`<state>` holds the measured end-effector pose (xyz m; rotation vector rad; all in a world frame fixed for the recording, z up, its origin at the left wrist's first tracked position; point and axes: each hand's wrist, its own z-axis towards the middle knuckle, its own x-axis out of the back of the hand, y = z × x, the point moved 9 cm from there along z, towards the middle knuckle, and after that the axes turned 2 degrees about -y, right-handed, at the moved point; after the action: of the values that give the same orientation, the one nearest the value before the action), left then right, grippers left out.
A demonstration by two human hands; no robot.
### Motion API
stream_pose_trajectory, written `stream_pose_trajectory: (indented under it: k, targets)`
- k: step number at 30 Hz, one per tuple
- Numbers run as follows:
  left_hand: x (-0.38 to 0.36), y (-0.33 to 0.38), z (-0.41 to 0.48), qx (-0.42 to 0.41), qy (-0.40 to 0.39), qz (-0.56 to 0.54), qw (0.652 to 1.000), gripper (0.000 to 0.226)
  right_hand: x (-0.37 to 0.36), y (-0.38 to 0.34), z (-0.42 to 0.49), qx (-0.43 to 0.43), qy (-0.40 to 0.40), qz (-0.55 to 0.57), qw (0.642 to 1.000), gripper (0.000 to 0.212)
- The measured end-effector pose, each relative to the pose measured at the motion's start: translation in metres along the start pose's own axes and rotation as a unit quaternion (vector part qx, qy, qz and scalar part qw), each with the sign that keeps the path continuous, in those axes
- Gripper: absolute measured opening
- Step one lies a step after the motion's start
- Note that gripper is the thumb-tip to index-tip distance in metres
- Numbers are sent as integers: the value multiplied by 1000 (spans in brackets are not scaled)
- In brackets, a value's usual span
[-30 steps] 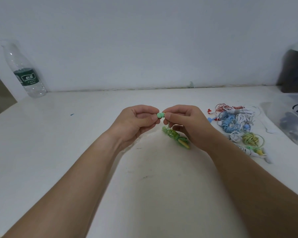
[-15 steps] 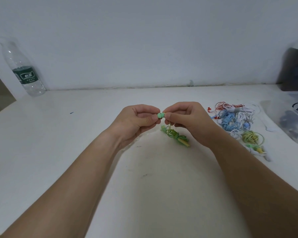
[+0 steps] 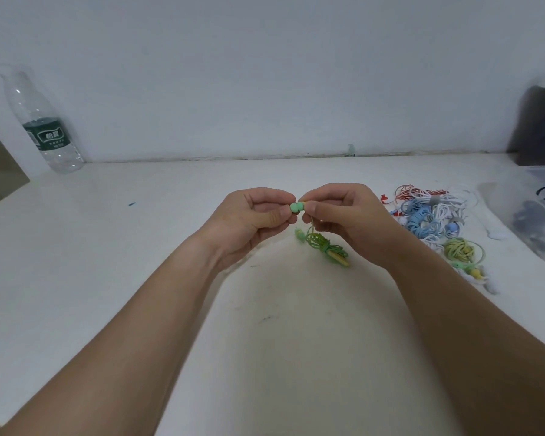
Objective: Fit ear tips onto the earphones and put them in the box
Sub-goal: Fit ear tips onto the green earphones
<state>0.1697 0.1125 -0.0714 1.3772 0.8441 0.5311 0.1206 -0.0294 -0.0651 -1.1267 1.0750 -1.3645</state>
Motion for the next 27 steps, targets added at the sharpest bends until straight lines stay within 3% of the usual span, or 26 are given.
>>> stream_pose_trajectory:
  k: [11,27]
  targets:
    - [3,0,-2,-5,14,56,998,17,-4,-12,-3,37,-6,-70,997,8]
    - [-2,0,0,-18,-13,25,999,18,0,2,-2,-3,-1,10,1000,11]
